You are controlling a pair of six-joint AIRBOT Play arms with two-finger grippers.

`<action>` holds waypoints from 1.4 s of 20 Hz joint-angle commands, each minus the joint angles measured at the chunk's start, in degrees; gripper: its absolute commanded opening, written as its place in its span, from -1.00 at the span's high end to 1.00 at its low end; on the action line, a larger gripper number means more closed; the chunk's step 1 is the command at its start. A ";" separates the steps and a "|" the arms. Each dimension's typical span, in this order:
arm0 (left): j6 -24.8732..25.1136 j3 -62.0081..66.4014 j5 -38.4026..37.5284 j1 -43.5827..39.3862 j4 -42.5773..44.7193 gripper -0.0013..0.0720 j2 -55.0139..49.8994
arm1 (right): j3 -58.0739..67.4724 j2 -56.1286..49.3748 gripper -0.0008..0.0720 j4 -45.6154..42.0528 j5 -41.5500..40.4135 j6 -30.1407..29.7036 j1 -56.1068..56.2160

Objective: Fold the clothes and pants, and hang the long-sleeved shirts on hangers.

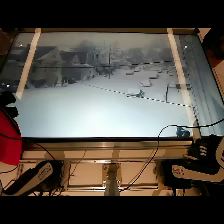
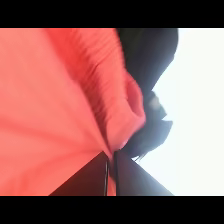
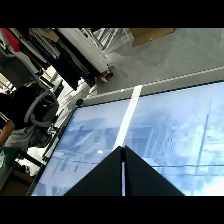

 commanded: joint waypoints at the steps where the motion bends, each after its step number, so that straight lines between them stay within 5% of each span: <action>1: -0.59 7.91 10.19 -11.06 -8.20 0.92 6.32 | 0.00 0.00 0.92 0.00 0.00 0.02 0.02; 4: -0.59 10.91 20.52 -21.53 -13.75 0.92 10.86 | 0.00 0.02 0.92 0.87 -0.07 0.17 0.04; 8: -0.61 10.84 21.57 -32.52 -13.79 0.92 10.93 | 0.02 0.02 0.92 2.47 0.42 0.17 0.02; 19: -0.50 10.84 35.15 -48.06 -29.49 0.93 -7.41 | 0.00 0.09 0.92 0.44 1.99 -3.08 -0.39; 24: 10.08 10.84 33.33 -54.31 -35.10 0.93 -15.10 | -1.22 -0.04 0.93 -7.69 3.28 -5.07 -1.46; 28: 13.86 10.84 20.06 -60.37 -35.85 0.92 -20.70 | -3.80 -0.17 0.94 -7.43 5.46 -6.40 -6.21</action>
